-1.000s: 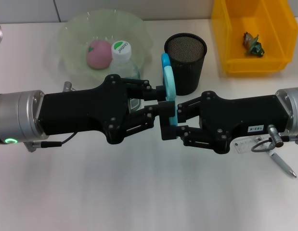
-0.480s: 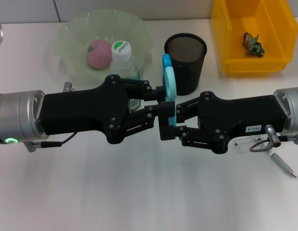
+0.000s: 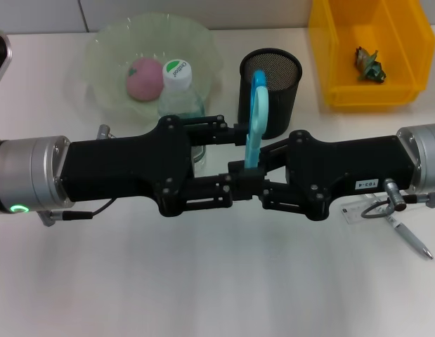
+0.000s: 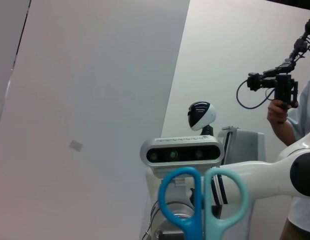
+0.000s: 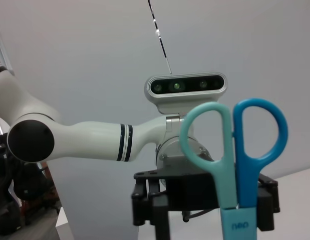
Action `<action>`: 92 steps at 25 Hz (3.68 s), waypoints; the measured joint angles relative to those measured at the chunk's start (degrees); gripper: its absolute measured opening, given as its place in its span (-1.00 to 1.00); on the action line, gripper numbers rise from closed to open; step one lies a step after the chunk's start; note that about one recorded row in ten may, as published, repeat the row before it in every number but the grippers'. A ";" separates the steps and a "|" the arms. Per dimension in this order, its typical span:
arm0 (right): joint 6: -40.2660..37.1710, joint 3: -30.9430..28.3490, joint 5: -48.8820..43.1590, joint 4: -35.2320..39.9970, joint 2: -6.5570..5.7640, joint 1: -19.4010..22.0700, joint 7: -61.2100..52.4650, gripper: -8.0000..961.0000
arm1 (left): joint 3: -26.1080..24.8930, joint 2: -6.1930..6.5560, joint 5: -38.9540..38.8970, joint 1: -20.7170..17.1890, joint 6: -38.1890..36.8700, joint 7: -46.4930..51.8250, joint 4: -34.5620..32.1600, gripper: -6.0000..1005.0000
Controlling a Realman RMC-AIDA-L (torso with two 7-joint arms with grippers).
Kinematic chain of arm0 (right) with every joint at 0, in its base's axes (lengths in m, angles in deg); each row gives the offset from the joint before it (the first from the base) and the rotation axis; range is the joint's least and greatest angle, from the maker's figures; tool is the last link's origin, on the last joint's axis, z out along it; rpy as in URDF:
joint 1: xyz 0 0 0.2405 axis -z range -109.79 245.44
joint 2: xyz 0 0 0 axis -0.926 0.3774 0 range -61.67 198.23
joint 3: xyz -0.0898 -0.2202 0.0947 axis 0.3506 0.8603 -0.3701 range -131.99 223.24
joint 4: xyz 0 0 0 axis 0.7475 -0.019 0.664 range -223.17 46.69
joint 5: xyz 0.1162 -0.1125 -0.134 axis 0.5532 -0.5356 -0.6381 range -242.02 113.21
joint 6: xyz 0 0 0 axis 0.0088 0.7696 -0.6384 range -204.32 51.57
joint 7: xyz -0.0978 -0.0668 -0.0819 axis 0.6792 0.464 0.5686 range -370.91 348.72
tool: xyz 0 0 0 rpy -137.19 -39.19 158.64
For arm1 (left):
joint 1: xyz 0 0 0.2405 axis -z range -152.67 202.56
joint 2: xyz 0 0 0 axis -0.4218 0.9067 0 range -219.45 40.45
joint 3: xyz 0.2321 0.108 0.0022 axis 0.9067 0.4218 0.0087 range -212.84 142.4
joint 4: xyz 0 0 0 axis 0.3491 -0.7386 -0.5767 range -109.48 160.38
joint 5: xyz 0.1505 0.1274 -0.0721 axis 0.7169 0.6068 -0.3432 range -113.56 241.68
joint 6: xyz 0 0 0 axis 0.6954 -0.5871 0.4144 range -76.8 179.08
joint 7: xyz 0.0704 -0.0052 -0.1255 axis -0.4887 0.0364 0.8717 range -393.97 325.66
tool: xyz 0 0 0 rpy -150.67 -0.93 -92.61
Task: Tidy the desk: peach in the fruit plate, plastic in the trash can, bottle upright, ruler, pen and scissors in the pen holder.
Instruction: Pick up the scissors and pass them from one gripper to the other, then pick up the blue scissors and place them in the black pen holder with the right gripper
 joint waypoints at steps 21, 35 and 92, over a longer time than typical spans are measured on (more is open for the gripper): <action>9.88 -0.86 0.61 4.50 0.09 2.83 0.00 -0.55 | -5.89 1.05 0.18 -3.83 1.40 -0.98 -0.04 0.46; 24.56 -2.17 17.99 -2.67 0.26 3.41 13.23 -0.53 | -5.96 0.65 0.14 -4.46 4.06 -1.10 0.09 0.46; 44.44 0.28 22.16 -17.71 0.74 -5.41 26.89 0.00 | -5.93 0.81 0.15 -2.37 6.96 -0.39 0.10 0.45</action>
